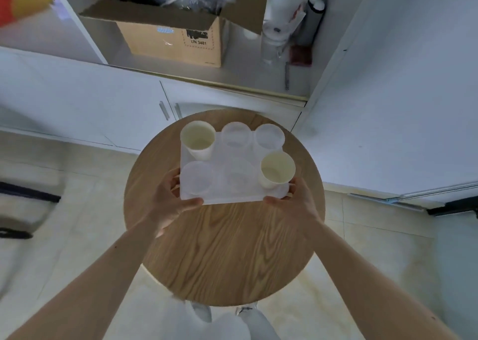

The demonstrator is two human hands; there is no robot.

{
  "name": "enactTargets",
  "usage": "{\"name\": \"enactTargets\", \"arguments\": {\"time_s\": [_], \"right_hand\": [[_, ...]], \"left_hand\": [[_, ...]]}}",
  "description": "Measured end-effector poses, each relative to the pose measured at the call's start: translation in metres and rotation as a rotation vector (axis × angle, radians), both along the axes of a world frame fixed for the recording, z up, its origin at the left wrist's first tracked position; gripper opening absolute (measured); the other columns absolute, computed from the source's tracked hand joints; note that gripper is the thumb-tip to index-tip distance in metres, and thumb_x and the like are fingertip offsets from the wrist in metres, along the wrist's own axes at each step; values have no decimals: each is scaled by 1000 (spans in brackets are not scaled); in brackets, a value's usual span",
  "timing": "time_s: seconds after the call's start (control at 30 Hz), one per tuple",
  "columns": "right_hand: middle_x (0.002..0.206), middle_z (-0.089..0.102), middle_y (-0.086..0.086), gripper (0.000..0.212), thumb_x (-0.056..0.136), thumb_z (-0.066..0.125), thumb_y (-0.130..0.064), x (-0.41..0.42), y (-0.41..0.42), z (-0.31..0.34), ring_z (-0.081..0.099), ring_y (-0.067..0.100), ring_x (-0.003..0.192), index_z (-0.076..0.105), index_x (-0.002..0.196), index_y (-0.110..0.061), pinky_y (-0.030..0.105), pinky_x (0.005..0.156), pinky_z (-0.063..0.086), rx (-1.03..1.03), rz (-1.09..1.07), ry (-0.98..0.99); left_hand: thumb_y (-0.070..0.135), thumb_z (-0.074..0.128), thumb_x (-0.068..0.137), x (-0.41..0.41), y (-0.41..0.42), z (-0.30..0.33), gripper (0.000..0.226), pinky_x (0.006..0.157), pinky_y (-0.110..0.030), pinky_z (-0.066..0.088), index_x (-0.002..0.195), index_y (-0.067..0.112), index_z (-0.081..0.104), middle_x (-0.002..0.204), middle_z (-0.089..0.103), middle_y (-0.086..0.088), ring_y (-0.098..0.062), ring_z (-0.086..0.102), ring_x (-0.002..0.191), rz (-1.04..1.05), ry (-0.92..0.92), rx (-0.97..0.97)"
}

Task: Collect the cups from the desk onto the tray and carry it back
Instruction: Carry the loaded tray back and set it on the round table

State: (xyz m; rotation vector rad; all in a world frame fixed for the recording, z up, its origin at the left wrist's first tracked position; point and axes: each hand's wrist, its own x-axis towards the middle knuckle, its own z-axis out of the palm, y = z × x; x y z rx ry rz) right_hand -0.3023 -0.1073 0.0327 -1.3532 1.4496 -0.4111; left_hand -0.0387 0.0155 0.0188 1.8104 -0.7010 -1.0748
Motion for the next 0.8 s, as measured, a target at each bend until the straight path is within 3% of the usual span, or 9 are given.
{"name": "enactTargets", "arguments": {"time_s": [0.37, 0.47, 0.67, 0.8], "right_hand": [[105, 63, -6, 68, 63, 89, -29, 18, -18, -43, 61, 7, 87, 54, 120, -18, 16, 62, 43, -17, 121, 119], [107, 63, -4, 68, 63, 90, -28, 22, -19, -58, 62, 15, 93, 54, 120, -18, 20, 65, 45, -23, 111, 124], [111, 65, -2, 73, 59, 90, -31, 26, -26, -86, 62, 20, 102, 56, 123, -19, 37, 85, 53, -48, 105, 161], [115, 63, -2, 74, 61, 90, -29, 28, -29, -95, 61, 20, 104, 53, 125, -20, 37, 87, 51, -57, 113, 173]], "left_hand": [[4, 91, 59, 1, 2, -36, 84, 89, -32, 49, 132, 14, 51, 111, 61, 6, -9, 59, 102, 93, -49, 89], [4, 91, 61, 6, -1, -47, 76, 84, -29, 50, 126, 16, 54, 107, 62, 5, -12, 60, 100, 72, -57, 99], [8, 93, 58, 18, -7, -73, 75, 87, -35, 53, 123, 22, 59, 108, 68, -5, -21, 64, 104, 21, -94, 143], [7, 92, 60, 21, -9, -82, 62, 88, -40, 53, 103, 37, 59, 105, 67, -3, -20, 64, 102, 12, -106, 147]]}}
